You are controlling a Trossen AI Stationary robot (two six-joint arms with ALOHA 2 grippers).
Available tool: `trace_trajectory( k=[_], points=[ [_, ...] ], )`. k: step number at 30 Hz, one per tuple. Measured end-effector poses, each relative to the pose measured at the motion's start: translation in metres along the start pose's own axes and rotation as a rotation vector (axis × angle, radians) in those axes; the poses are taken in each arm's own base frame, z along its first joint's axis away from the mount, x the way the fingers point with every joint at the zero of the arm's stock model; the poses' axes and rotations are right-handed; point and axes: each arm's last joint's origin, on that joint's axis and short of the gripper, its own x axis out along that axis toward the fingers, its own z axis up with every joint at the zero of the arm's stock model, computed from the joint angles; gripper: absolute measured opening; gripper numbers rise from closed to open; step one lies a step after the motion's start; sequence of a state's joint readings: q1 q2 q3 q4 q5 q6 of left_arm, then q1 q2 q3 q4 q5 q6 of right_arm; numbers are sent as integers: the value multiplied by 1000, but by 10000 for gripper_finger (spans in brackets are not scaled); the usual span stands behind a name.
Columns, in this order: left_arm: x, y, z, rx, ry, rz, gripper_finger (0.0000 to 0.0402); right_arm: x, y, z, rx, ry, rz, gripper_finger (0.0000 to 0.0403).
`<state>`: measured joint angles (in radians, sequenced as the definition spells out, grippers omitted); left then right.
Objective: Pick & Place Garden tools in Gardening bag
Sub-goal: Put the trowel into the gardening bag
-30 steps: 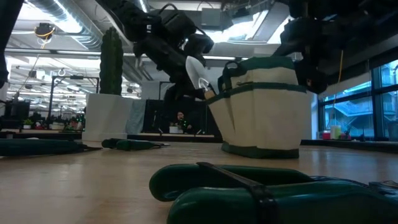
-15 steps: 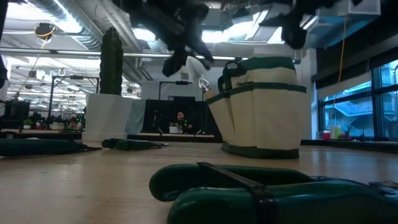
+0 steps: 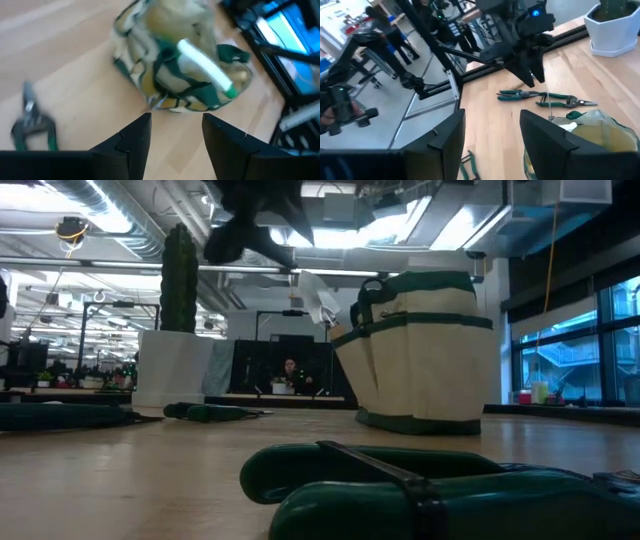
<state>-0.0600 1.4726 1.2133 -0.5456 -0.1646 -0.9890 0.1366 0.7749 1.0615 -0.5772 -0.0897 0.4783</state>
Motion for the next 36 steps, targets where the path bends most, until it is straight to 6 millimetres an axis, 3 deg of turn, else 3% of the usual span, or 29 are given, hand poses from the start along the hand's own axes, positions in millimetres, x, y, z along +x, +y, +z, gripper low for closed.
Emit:
trace_trajectory(
  k=[8,20,27,32,36],
  points=[
    [-11,-7,-38,-172,5,132,173,-28,-2,-16,-18,89,-12,197],
    [-32,8,-87,-452,163,445,173,-25,-1,-25,53,224,55,278],
    [-37,25,-90,-593,198,635,173,-24,4,-27,26,251,96,289],
    [-31,40,-87,-710,262,536,173,-24,7,-27,15,248,120,289],
    [-35,63,-96,-778,237,593,176,-24,9,-27,8,245,134,289]
  ],
)
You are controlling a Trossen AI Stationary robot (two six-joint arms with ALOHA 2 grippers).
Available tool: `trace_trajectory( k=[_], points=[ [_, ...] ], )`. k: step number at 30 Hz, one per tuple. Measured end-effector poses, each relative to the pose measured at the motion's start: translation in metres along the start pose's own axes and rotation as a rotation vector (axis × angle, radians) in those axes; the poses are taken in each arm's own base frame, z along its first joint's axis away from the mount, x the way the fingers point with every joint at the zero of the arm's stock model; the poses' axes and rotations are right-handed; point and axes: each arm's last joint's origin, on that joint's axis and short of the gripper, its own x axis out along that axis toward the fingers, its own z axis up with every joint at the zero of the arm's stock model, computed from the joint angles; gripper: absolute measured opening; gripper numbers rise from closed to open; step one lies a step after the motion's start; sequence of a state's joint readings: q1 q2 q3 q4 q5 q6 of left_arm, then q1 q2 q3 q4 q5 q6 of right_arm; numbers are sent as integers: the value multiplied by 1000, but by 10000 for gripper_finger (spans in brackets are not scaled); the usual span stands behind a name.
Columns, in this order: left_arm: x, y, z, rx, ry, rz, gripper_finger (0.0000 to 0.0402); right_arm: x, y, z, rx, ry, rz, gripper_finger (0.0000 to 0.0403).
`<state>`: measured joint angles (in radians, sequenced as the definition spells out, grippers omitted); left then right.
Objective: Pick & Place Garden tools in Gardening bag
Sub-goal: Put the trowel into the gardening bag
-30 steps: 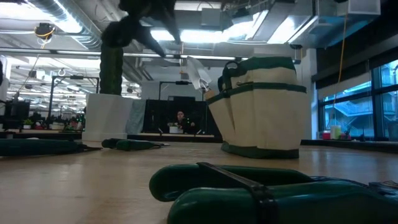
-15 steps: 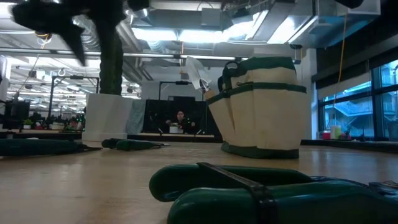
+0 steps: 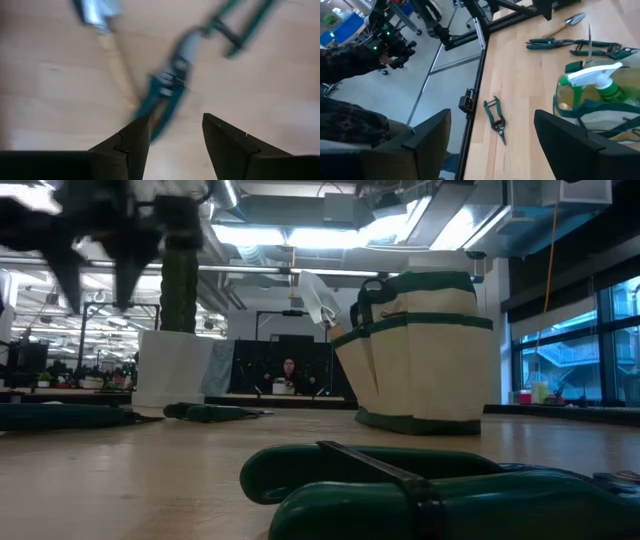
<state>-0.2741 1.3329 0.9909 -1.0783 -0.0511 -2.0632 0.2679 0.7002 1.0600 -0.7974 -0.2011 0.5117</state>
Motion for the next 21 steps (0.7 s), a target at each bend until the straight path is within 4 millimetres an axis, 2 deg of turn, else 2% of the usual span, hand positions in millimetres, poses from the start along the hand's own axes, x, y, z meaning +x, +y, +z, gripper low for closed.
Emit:
trace_trajectory(
  k=[6,9,13,21],
  points=[
    [24,26,13,-86,43,8,182,0,1,0,-4,-16,-23,289],
    [37,29,17,-97,40,-41,182,0,0,0,-4,-24,-37,289],
    [49,34,21,-110,16,-6,182,0,0,1,1,-37,-60,289],
    [61,45,26,-114,20,62,182,1,-1,1,24,-37,-65,289]
  ],
)
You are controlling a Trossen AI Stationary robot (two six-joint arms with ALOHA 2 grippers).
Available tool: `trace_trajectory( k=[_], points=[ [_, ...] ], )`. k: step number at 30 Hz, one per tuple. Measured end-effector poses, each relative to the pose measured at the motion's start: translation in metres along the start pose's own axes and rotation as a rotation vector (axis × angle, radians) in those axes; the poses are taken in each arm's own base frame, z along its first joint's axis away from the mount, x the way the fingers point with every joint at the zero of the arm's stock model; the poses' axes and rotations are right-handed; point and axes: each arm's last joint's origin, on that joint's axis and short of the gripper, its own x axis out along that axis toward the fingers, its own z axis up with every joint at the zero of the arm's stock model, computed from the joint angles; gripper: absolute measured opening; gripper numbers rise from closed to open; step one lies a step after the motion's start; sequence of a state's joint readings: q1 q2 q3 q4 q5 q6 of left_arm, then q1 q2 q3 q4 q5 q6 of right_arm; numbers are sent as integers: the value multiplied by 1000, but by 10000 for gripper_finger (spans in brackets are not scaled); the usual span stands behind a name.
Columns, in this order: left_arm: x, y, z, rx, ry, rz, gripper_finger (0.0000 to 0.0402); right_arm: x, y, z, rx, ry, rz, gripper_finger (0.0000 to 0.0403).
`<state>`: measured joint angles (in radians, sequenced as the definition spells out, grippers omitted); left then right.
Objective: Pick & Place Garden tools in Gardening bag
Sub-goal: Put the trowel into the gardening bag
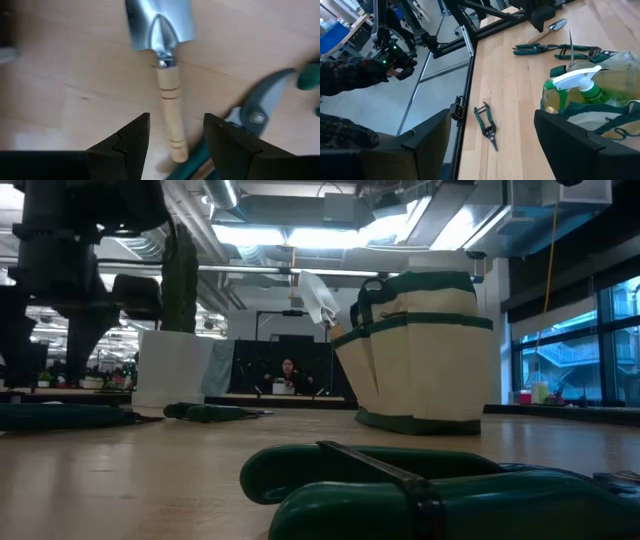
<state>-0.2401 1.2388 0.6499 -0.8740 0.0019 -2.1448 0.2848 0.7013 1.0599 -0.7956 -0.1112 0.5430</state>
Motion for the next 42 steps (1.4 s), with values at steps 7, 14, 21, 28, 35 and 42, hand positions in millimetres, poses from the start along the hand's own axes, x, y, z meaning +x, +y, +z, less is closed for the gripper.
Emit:
trace_trajectory(
  k=[7,14,21,28,35,42],
  points=[
    [19,4,3,-3,29,-51,183,3,0,0,12,5,-11,289],
    [27,11,8,-9,-1,-27,183,8,-1,1,32,22,-21,289],
    [29,11,9,3,-19,-38,173,10,-1,1,48,26,-24,289],
    [34,9,7,21,-25,-12,141,10,-1,1,56,26,-24,289],
    [34,7,5,35,-24,-9,74,10,-1,1,59,26,-24,289],
    [19,-10,-2,73,-66,-165,58,10,-1,1,77,27,-22,289]
  ],
)
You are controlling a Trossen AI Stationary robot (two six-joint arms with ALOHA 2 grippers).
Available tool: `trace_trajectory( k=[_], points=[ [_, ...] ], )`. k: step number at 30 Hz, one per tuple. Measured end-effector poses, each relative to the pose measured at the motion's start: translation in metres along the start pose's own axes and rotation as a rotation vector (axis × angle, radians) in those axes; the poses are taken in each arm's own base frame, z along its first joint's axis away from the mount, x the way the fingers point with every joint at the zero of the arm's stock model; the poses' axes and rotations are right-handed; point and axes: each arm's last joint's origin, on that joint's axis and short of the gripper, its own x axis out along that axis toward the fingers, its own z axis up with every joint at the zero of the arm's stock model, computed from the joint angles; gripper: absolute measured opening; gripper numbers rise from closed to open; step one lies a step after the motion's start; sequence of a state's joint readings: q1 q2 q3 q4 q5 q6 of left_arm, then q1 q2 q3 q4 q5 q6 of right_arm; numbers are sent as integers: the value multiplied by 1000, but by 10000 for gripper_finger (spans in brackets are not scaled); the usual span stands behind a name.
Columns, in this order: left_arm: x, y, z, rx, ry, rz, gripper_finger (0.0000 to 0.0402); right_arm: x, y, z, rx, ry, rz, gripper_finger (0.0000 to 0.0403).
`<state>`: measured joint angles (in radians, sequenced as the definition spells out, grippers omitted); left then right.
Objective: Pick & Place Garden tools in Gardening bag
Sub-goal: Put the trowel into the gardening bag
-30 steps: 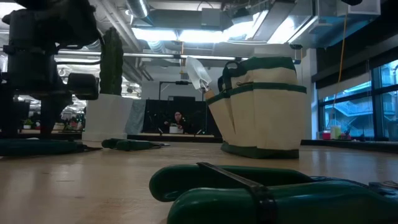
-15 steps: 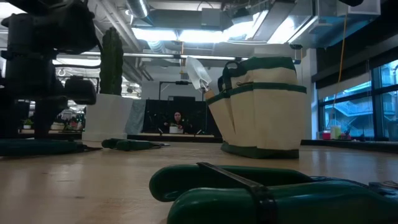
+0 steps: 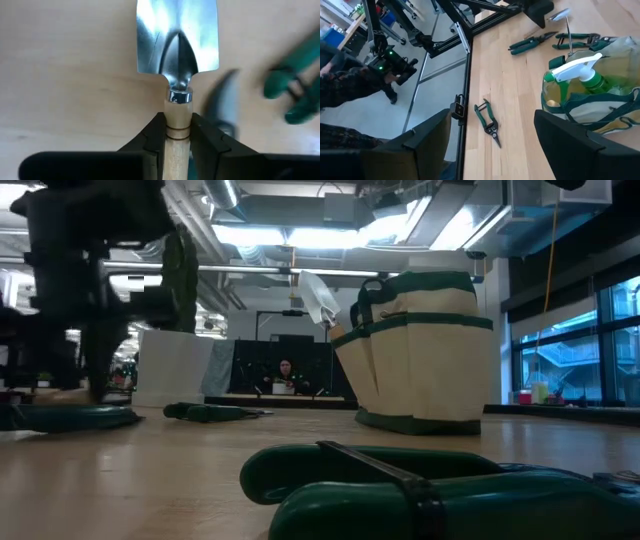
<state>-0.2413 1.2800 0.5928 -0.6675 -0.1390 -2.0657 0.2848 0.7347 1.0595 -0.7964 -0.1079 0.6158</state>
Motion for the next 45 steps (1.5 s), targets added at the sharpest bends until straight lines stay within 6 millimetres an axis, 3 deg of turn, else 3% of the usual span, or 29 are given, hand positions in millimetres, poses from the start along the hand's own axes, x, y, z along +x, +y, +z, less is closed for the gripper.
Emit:
trace_trajectory(
  k=[6,18,24,27,31,35,40,45],
  points=[
    [-29,-34,-7,96,-122,-233,58,-1,0,2,37,-36,-11,289],
    [-124,-112,-14,446,-456,-716,58,-12,0,5,122,-166,-54,268],
    [-147,-149,-16,650,-513,-1019,58,-13,4,8,91,-167,25,251],
    [-143,-167,-17,738,-464,-1095,58,-13,4,8,111,-169,28,248],
    [-122,-195,-20,802,-356,-1162,58,-13,4,7,120,-160,24,248],
    [-103,-227,-24,835,-357,-1268,58,-14,0,2,125,-119,-10,247],
    [-85,-263,-27,847,-444,-1424,58,-20,-9,-12,130,1,-85,247],
    [-72,-286,-32,921,-370,-1529,58,-31,-14,-30,25,168,-27,238]
  ],
)
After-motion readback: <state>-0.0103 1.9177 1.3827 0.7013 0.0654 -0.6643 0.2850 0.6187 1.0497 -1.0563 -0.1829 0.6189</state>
